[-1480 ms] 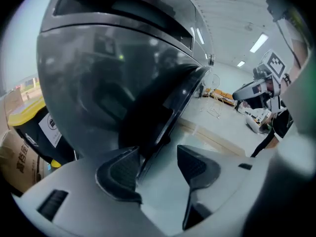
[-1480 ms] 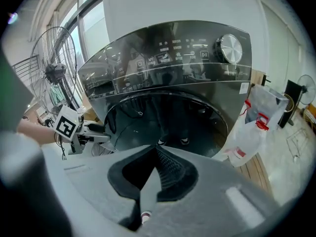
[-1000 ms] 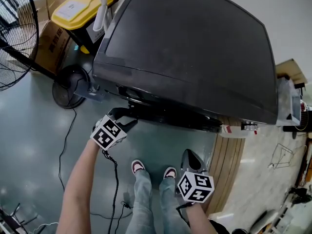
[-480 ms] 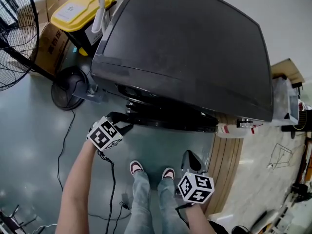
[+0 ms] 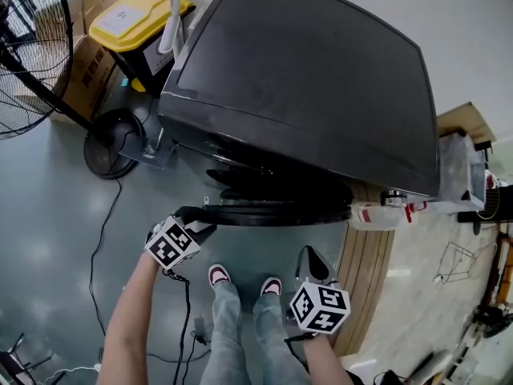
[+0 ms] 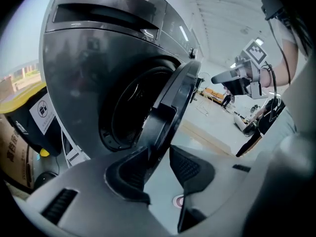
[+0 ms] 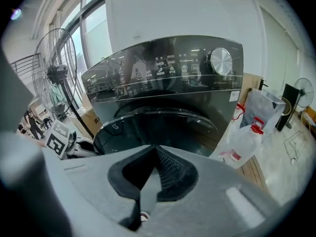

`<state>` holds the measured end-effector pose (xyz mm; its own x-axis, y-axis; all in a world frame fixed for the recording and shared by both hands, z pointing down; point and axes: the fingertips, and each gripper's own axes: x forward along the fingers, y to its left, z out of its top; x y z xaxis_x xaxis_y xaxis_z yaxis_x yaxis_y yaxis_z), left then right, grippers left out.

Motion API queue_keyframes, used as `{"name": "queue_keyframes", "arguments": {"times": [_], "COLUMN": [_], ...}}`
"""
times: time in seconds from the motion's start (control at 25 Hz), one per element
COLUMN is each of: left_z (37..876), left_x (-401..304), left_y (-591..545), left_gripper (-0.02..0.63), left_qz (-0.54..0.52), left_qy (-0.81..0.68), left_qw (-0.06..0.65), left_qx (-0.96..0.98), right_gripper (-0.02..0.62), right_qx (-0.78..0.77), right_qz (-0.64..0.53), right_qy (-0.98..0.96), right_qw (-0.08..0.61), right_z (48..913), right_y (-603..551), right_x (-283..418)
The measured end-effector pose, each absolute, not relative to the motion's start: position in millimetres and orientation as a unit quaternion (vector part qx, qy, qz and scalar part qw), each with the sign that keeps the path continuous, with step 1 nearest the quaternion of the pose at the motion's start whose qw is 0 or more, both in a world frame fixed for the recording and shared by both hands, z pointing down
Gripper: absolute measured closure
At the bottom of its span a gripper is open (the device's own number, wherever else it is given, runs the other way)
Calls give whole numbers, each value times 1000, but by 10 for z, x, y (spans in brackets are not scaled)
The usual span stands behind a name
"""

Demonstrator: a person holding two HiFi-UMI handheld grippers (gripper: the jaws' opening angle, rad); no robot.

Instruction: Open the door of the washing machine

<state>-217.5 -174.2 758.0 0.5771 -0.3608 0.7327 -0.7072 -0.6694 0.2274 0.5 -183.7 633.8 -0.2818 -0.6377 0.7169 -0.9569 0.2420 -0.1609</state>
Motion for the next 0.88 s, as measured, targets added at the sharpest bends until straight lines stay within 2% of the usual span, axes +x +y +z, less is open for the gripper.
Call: {"name": "queue_keyframes", "arguments": {"times": [0.88], "left_z": [7572], "left_x": [-1797], "left_y": [-969], "left_gripper": [471], "left_qz": [327], "left_qy": [-384], "left_qw": [317], "left_qx": [803], "right_gripper": [591], "right_qx": [512], "right_qz": [287], "right_qy": [-765], "right_qw": [262], "right_z": [6105], "right_y": [-1687], "right_x": [366]}}
